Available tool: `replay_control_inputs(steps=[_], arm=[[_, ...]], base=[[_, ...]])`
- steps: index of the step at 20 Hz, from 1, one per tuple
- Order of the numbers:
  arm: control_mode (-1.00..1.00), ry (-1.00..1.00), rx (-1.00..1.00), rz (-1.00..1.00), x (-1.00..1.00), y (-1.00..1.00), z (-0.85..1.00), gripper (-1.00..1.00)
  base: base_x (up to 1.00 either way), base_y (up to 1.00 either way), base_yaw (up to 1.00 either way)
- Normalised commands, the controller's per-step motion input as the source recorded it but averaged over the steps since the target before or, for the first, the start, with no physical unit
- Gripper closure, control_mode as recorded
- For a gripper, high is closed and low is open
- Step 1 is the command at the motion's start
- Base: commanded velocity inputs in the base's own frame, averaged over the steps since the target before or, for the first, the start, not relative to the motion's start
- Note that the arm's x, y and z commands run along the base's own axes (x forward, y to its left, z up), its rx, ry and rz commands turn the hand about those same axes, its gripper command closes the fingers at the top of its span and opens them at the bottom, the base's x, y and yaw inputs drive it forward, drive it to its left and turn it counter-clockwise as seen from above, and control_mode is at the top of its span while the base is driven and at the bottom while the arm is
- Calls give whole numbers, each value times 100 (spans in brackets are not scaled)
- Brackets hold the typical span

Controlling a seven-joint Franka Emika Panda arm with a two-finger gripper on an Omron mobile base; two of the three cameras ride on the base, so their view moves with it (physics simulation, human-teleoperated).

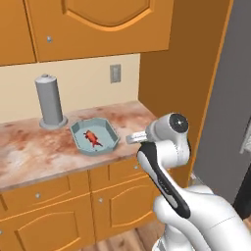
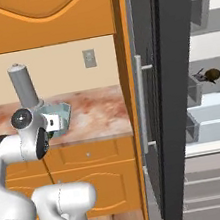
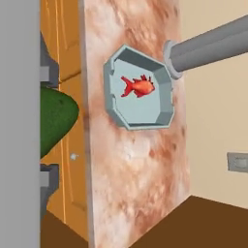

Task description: Place one avocado and one fish in each tupperware on the nearby counter, to pack two identical lunches.

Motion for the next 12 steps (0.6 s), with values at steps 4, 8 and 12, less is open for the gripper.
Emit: replay_control_inputs(steps=[4, 8, 12], arm=[[100, 0, 0, 0, 0, 0, 0, 100], [100, 0, 0, 0, 0, 0, 0, 100], [-100, 0, 0, 0, 10, 0, 0, 100]], base=[[100, 63, -7], [49, 100, 10], [0, 20, 1]])
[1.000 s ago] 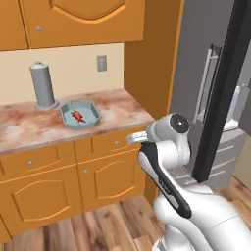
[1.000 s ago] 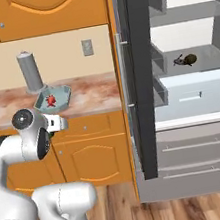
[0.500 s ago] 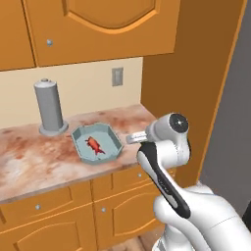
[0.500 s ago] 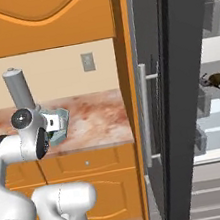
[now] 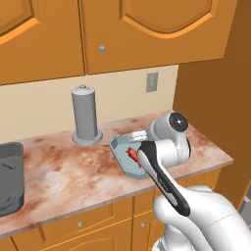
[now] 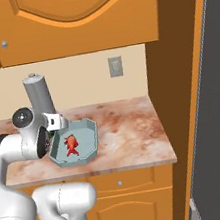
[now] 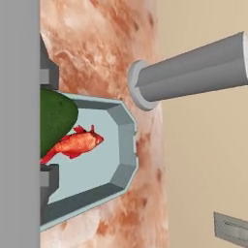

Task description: Place one avocado and one fish in each tupperware on the nearby counter, to pack two identical lunches.

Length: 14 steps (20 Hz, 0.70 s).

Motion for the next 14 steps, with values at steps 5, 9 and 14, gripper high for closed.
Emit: replay_control_inputs(steps=[5, 9, 14], arm=[[-100, 19, 0, -3, 69, -31, -36, 100], [-100, 15, -3, -6, 67, -39, -37, 100], [-100, 9, -12, 0, 68, 0, -60, 100]], base=[[0, 0, 0], [0, 0, 0], [0, 0, 0]])
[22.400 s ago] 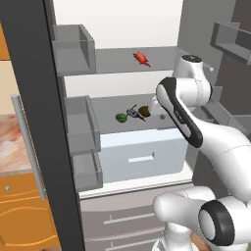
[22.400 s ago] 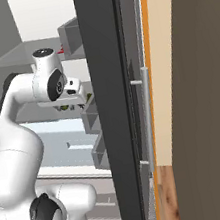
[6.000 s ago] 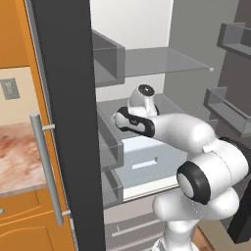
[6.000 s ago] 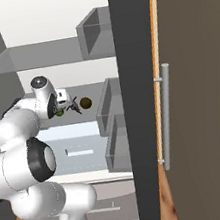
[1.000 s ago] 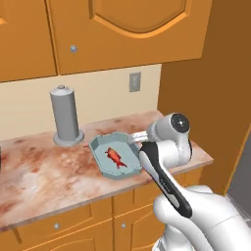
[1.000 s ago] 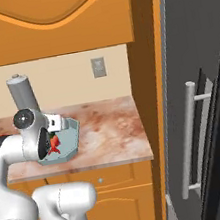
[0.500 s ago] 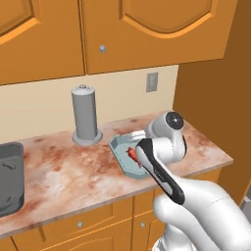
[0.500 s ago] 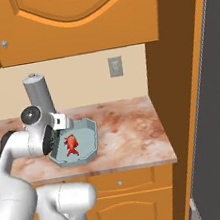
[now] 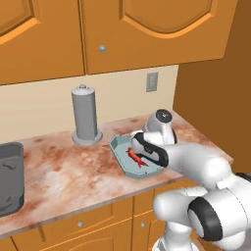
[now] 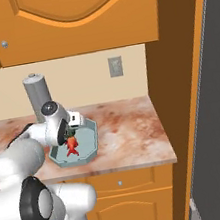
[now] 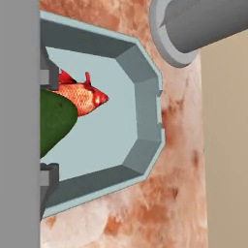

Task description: Place one avocado and one fish in each tupperware on the nearby counter, to pack two identical lunches.

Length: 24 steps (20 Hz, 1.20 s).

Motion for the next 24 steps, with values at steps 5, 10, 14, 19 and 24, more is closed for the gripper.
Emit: replay_control_inputs(steps=[5, 10, 14, 19, 24], arm=[[-100, 3, -6, 0, 8, 0, -65, 100], [-100, 0, 0, 0, 7, -1, -6, -100], [-100, -5, 0, 0, -4, -2, 60, -100], [-100, -12, 0, 0, -27, -2, 73, -100], [-100, -16, 2, -1, -100, -10, 55, -100]], base=[[0, 0, 0], [0, 0, 0], [0, 0, 0], [0, 0, 0], [0, 0, 0]])
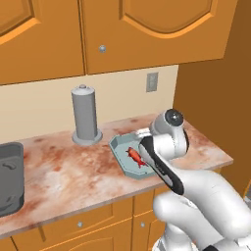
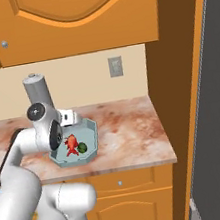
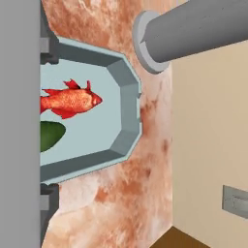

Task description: Place one avocado and one fish in each tupperware on the nearby counter, to pack two identical lunches.

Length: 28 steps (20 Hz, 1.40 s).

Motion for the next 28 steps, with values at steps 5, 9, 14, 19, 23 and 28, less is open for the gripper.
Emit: replay_control_inputs(steps=[5, 9, 14, 19, 23, 28], arm=[[-100, -25, 0, -1, -87, -11, 32, -100], [100, -2, 0, 0, -28, 0, 1, -100], [100, 0, 0, 0, 0, 0, 0, -100], [100, 0, 0, 0, 0, 0, 0, -100], [100, 0, 0, 0, 0, 0, 0, -100], [100, 0, 0, 0, 0, 0, 0, -100]], base=[[0, 0, 0], [-47, 0, 0], [-100, -4, -10], [-100, -13, -20], [-100, -16, -22], [-100, -38, -24]])
